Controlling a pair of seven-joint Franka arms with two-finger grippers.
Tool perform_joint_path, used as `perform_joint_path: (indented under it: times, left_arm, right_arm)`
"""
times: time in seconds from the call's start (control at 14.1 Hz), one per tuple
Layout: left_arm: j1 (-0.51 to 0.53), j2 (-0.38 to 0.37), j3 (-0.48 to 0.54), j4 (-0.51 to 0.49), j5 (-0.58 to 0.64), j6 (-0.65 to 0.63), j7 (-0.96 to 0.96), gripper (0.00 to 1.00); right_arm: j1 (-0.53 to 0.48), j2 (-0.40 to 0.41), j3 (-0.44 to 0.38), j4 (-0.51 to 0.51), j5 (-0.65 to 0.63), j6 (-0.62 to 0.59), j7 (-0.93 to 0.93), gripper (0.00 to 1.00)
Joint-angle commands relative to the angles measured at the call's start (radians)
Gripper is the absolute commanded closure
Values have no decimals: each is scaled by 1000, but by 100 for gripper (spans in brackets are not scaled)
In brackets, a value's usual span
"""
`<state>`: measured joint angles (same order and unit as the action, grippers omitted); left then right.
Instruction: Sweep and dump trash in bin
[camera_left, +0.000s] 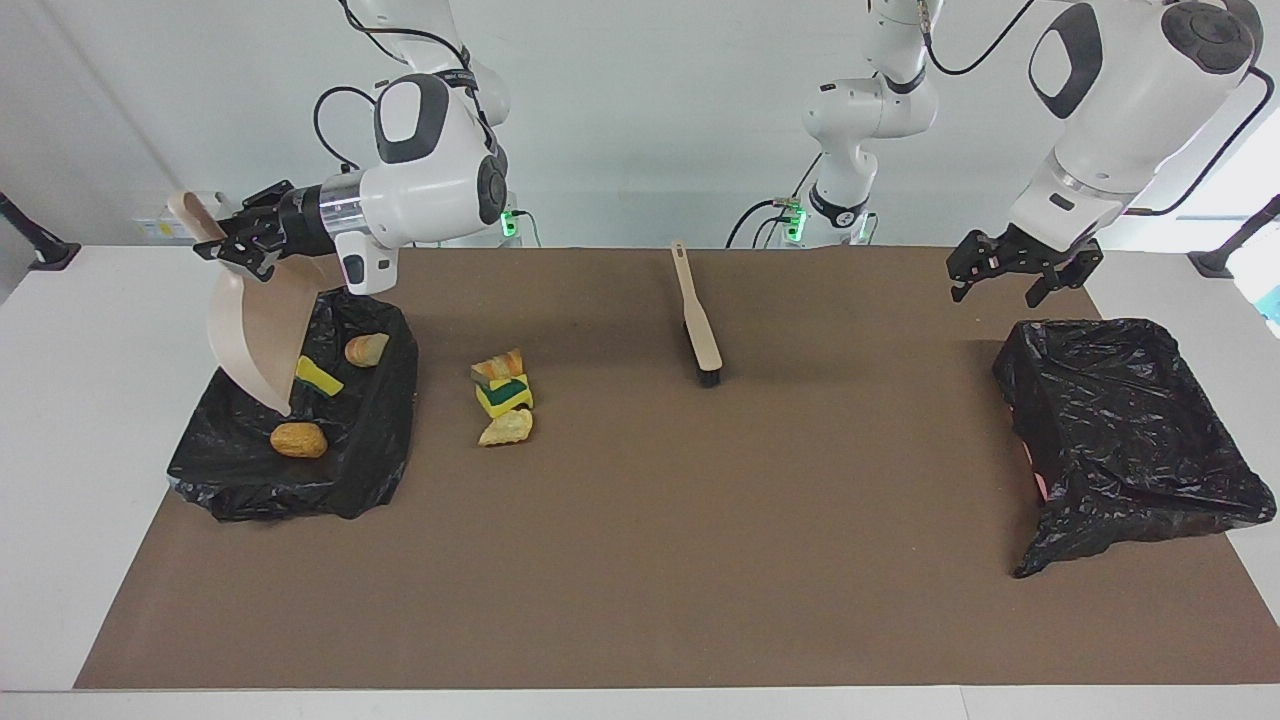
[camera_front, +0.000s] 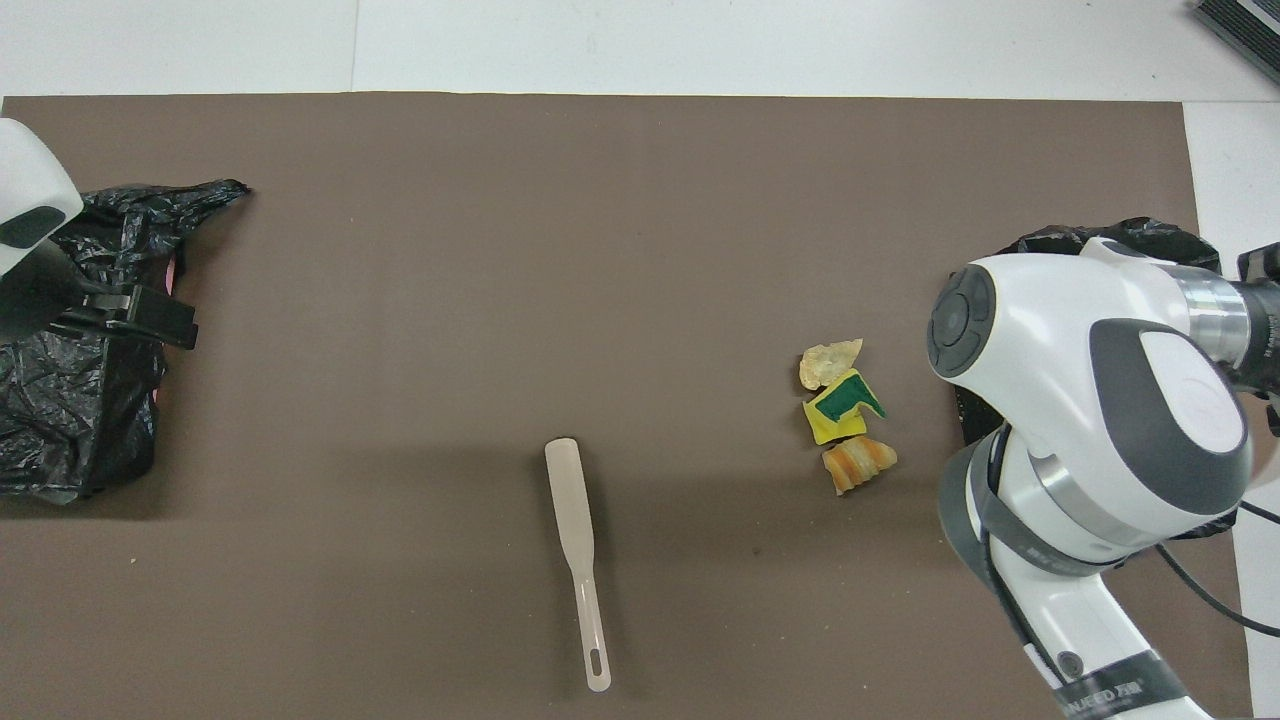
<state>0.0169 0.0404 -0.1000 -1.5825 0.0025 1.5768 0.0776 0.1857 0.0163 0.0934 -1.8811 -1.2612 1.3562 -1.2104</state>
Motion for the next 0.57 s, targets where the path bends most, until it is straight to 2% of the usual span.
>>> perform_joint_path:
  times: [0.0, 0.14, 0.28, 0.5]
  left_arm:
    - [5, -7, -3, 6, 19, 5, 11, 0]
    - [5, -7, -3, 6, 19, 6, 10, 0]
    - [5, -7, -3, 6, 19, 5, 8, 0]
    - [6, -7, -3, 6, 19, 6, 8, 0]
  right_arm:
    - [14, -4, 0, 115, 41, -54, -5, 100]
    - [14, -10, -1, 196, 153, -80, 36, 100]
    - [11, -16, 0, 264, 277, -106, 164, 100]
    - [14, -21, 2, 287, 530, -118, 510, 100]
